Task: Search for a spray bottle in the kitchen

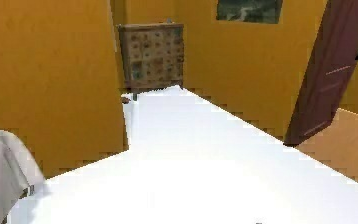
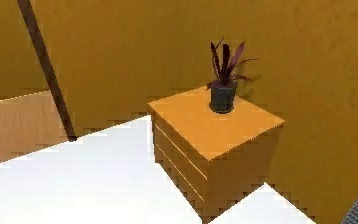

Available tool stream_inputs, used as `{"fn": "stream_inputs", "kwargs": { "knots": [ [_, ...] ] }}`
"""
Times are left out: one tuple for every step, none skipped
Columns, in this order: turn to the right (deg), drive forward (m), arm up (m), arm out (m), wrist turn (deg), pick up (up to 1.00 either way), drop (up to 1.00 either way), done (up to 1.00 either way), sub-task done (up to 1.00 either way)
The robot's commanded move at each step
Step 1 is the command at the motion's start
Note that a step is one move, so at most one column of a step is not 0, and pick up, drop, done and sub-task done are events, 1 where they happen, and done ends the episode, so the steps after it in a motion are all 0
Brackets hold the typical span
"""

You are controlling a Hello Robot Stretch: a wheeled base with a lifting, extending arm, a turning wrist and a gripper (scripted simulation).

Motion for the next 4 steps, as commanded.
{"fn": "stream_inputs", "kwargs": {
  "knots": [
    [0.0, 0.95, 0.00, 0.00, 0.0, 0.00, 0.00, 0.00, 0.00],
    [-42.0, 0.00, 0.00, 0.00, 0.0, 0.00, 0.00, 0.00, 0.00],
    [0.0, 0.15, 0.00, 0.00, 0.0, 0.00, 0.00, 0.00, 0.00],
    [45.0, 0.00, 0.00, 0.00, 0.0, 0.00, 0.00, 0.00, 0.00]
  ]
}}
